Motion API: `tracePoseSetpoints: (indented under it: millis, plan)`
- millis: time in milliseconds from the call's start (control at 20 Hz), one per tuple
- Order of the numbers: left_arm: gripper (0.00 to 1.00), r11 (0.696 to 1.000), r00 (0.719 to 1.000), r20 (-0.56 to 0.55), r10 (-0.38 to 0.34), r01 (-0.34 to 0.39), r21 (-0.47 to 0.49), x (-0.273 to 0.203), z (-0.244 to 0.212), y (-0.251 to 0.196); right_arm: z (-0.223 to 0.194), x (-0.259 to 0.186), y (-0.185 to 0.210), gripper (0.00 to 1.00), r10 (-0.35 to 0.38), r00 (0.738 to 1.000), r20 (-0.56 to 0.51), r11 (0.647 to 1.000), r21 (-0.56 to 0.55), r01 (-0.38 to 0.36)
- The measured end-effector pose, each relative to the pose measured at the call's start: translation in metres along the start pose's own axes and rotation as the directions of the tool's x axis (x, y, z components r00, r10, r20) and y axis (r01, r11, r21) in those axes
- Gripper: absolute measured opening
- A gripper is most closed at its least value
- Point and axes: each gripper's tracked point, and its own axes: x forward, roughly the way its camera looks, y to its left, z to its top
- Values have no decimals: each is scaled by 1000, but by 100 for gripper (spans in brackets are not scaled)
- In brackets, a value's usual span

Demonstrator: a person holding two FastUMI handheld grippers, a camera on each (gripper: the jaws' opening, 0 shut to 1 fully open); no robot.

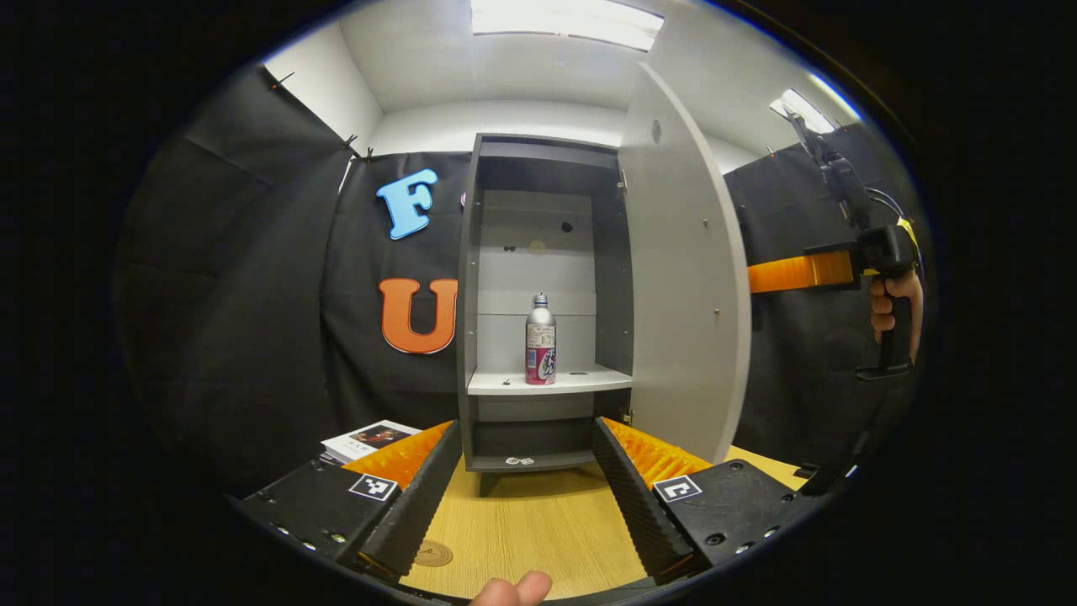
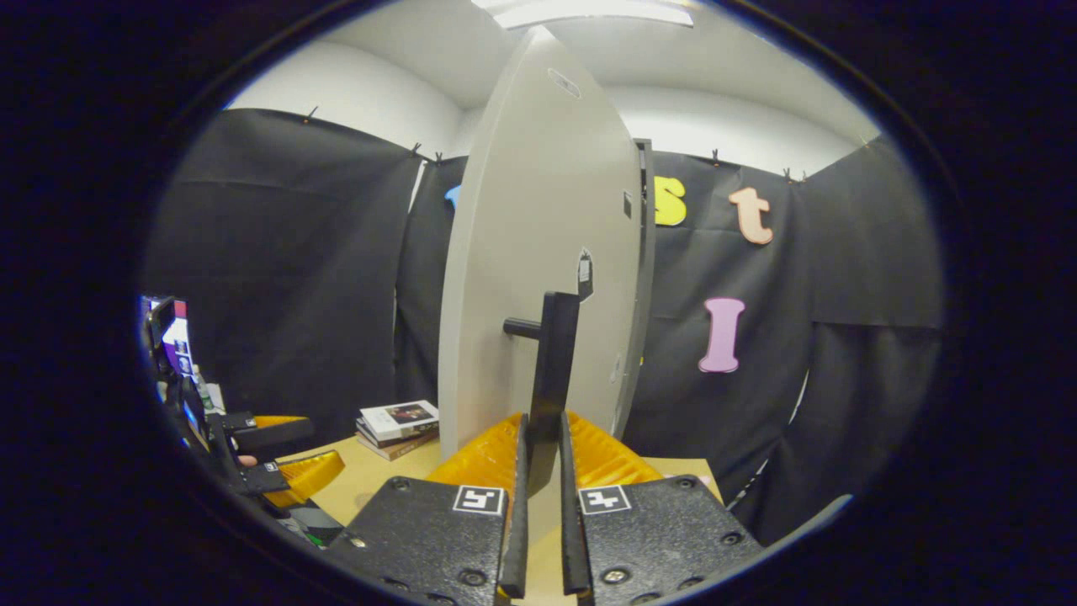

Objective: Open the cabinet door with the right hand, grasp the bottle in the cabinet with the left hand and place it on the coaster, then close the cabinet door with the right hand.

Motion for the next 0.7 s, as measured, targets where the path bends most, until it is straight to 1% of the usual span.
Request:
tracePoseSetpoints:
  millis: [100, 250, 450, 500, 600, 650, 700]
  plan:
    - [95, 1000, 1000, -2, -11, 11, 0, 3, -1, -4, -2, -4, -14, 17, -30, 1000, -1, 999, 24, 30]
    - [95, 999, 999, -1, -33, 33, 8, 7, -1, -12, -3, -9, -31, 8, -51, 999, 2, 993, 111, 51]
    - [95, 998, 998, 6, -55, 55, 30, 11, 0, -22, -6, -13, -65, 4, -144, 989, 15, 983, 121, 141]
    - [95, 998, 998, 6, -62, 62, 33, 12, -1, -24, -8, -15, -70, 4, -149, 989, 18, 981, 130, 146]
    - [95, 997, 997, 5, -71, 71, 34, 12, -2, -27, -7, -14, -64, 4, -101, 995, 28, 980, 173, 94]
    - [95, 997, 997, 4, -73, 73, 33, 14, -3, -27, -6, -13, -63, 4, -88, 996, 36, 980, 181, 80]
    - [95, 997, 997, 2, -73, 73, 32, 15, -4, -28, -5, -11, -66, 4, -89, 995, 37, 979, 186, 80]
